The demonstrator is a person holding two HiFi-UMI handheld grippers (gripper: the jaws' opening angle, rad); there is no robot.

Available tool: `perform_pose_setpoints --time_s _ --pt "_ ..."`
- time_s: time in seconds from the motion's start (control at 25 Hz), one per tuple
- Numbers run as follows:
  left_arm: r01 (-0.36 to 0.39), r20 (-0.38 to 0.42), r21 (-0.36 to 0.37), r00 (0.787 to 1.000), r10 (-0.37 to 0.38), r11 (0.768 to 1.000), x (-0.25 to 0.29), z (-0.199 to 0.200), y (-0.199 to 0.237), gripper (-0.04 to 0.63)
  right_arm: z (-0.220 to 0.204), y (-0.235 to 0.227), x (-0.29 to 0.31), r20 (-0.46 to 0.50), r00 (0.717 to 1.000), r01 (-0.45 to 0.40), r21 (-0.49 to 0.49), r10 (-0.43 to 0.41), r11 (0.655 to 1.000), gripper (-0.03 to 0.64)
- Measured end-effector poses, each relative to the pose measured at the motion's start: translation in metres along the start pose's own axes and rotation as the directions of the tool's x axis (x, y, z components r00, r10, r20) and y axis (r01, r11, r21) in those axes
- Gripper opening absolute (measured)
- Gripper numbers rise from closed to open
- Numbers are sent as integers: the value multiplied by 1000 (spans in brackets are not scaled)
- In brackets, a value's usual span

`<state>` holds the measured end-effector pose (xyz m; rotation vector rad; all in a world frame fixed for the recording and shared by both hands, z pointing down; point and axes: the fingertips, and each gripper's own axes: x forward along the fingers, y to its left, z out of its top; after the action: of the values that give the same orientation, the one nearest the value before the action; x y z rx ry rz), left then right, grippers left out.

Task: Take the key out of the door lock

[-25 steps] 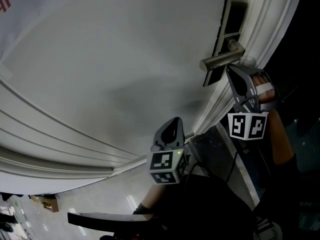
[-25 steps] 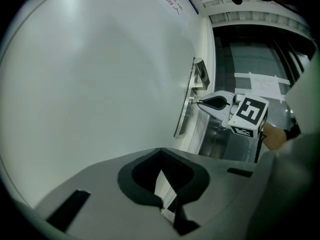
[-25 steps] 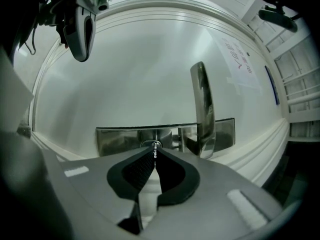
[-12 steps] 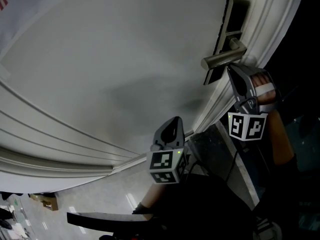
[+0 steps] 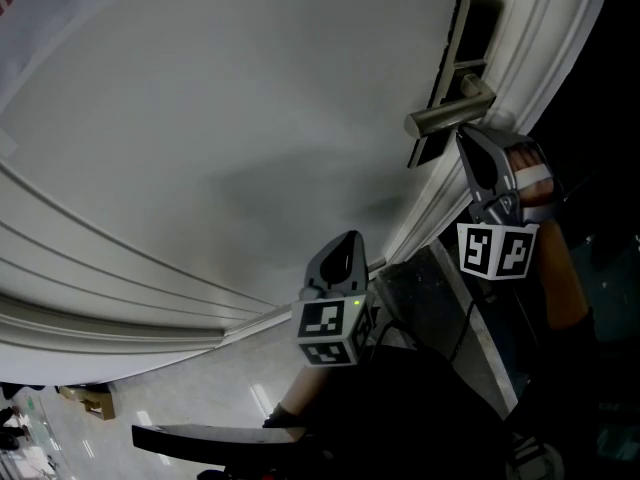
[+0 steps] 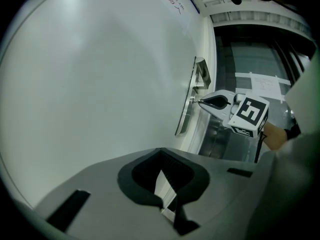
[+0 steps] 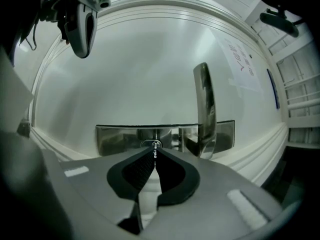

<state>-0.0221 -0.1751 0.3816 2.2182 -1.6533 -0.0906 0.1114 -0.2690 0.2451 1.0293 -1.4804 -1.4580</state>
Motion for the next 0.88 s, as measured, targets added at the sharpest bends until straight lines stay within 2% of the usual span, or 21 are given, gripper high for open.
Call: perform_pose_setpoints --time_s 0.24,0.68,0.88 --pt "1 -3 3 1000 -1 1000 1 -1 1 0 -1 2 0 -12 1000 24 -73 -25 997 12" --pt "8 -7 -4 1000 -8 1000 2 -2 1 0 0 0 0 -24 1000 -1 -4 1 1000 12" --pt "8 -6 -7 1000 -8 1000 2 -3 1 0 0 2 0 -33 999 20 -72 -23 997 12"
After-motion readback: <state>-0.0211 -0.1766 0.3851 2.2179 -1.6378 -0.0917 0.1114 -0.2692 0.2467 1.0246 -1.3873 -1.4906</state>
